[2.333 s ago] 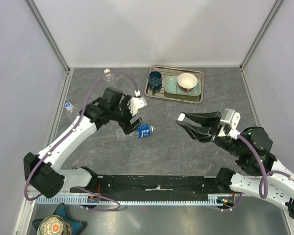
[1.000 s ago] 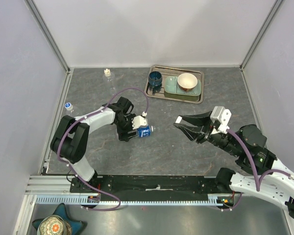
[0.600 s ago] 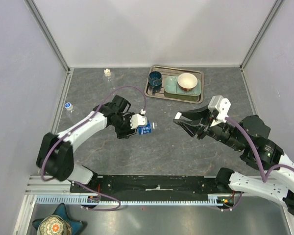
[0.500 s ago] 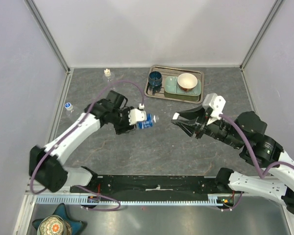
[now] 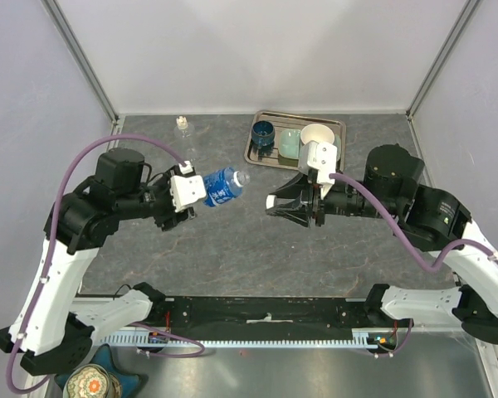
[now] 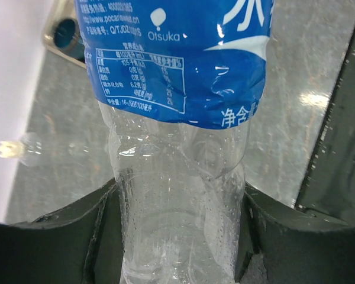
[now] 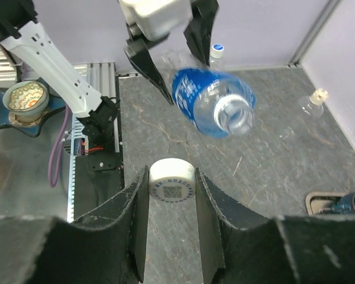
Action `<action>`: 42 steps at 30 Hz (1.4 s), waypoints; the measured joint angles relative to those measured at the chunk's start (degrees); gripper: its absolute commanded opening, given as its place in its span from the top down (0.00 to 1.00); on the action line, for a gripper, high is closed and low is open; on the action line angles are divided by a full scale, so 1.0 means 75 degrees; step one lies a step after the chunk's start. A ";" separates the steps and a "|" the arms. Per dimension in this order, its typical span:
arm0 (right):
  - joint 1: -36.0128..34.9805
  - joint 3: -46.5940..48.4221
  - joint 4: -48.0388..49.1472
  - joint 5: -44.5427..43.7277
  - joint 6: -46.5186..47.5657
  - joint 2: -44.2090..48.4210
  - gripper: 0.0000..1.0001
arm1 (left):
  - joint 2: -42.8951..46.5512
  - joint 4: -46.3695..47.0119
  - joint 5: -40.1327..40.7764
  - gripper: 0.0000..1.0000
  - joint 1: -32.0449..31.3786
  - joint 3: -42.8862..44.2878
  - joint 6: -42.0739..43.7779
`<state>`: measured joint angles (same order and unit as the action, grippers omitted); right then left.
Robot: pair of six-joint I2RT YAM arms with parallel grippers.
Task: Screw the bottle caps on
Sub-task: Pick up the plastic bottle at the center of the board, then screw the bottle cap onto the plastic bottle.
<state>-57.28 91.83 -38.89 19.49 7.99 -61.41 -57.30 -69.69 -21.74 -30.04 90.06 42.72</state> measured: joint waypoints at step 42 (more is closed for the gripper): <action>0.0000 0.1617 -0.1425 0.0973 0.1789 -0.1900 0.64 | 0.0504 -0.0662 -0.1201 0.91 -0.0073 -0.1081 0.0440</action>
<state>-57.28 103.96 -49.58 26.79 21.41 -75.66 -53.52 -74.65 -30.74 -30.59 81.95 46.02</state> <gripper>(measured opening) 0.397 0.641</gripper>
